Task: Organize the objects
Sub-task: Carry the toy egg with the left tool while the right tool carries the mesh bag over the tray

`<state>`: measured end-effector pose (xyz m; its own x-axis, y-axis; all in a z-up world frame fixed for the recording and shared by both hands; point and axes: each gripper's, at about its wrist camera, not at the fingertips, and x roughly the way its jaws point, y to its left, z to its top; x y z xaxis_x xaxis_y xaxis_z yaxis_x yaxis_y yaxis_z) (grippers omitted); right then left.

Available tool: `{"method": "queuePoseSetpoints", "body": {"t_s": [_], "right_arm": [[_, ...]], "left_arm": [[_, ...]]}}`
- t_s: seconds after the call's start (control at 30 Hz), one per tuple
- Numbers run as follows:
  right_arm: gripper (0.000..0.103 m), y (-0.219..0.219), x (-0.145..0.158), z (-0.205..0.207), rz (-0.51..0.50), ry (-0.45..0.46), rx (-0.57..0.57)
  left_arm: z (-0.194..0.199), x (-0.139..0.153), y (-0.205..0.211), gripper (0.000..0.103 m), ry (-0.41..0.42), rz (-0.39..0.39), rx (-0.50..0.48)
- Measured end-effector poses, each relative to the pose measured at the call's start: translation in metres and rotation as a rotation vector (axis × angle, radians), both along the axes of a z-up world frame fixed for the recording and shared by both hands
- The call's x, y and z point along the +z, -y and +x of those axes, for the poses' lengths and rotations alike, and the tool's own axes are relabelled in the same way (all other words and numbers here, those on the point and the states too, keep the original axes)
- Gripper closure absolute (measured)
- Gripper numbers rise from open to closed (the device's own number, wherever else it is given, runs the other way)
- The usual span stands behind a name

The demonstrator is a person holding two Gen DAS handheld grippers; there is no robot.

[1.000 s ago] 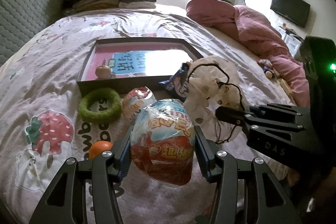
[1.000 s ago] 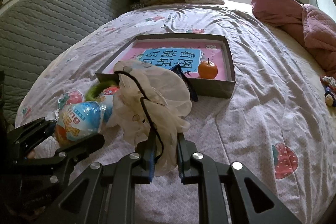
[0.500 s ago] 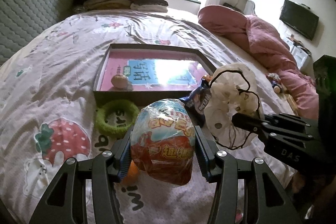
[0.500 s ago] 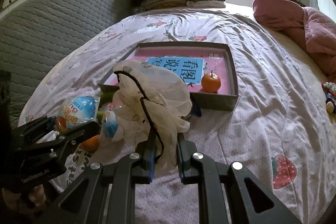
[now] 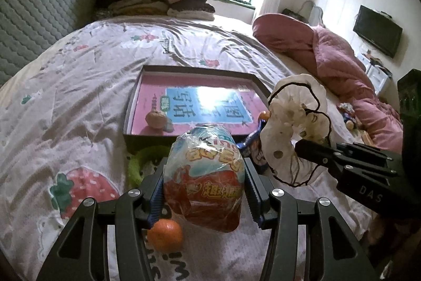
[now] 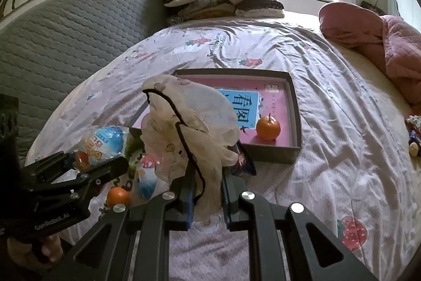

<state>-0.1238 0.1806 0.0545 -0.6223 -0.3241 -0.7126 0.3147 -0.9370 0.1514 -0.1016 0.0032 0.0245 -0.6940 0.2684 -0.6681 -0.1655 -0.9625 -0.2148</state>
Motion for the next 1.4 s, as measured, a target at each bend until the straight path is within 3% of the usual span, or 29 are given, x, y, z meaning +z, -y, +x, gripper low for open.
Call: {"method": "queuePoseSetpoints", "body": {"t_s": [0.73,1.4], "right_arm": [[0.086,-0.004,0.01,-0.035,-0.028,-0.016,-0.024],[0.086,-0.007,0.02,-0.09,-0.025,-0.057,-0.048]], "left_arm": [[-0.042,0.018,0.002,0.049,-0.036,-0.004,0.027],[-0.114,0.031,0.002,0.049,-0.03,-0.029,0.052]]}}
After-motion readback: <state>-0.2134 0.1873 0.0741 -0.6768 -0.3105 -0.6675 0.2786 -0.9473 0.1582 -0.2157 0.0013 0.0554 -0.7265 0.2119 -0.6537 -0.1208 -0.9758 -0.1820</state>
